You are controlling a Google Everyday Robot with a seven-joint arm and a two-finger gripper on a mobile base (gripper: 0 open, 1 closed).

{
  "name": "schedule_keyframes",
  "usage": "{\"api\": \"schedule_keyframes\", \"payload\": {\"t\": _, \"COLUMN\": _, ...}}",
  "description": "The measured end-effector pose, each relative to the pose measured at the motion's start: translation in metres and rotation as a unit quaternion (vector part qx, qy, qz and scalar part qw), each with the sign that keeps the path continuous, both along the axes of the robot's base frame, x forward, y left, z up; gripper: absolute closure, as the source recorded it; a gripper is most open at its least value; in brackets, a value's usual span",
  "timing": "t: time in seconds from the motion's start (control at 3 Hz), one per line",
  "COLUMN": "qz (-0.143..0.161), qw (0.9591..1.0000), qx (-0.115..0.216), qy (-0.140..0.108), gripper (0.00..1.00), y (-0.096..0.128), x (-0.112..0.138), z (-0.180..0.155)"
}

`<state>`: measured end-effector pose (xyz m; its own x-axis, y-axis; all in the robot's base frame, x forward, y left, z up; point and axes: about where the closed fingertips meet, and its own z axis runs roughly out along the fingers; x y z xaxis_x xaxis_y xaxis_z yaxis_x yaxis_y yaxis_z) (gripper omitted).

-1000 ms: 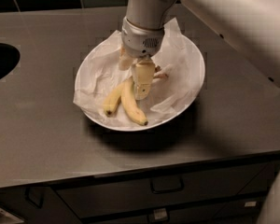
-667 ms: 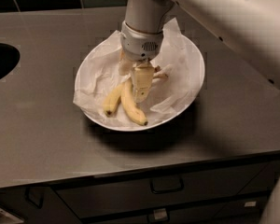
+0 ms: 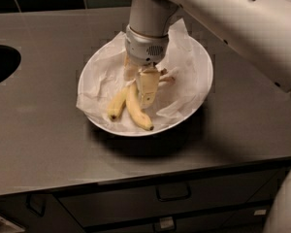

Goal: Pick banana from white bowl

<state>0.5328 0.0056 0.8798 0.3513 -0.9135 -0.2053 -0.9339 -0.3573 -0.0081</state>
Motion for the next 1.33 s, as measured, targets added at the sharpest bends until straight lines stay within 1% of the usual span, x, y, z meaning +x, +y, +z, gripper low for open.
{"api": "schedule_keyframes", "payload": {"t": 0.67, "qz": -0.002, "qw": 0.9998, "qx": -0.019, "qy": 0.008, "gripper": 0.36, "y": -0.0040, "x": 0.0035, "z": -0.0128}}
{"api": "schedule_keyframes", "payload": {"t": 1.0, "qz": -0.002, "qw": 0.9998, "qx": -0.019, "qy": 0.008, "gripper": 0.55, "y": -0.0040, "x": 0.0035, "z": -0.0128}}
{"api": "schedule_keyframes", "payload": {"t": 1.33, "qz": -0.002, "qw": 0.9998, "qx": -0.019, "qy": 0.008, "gripper": 0.78, "y": -0.0040, "x": 0.0035, "z": -0.0128}}
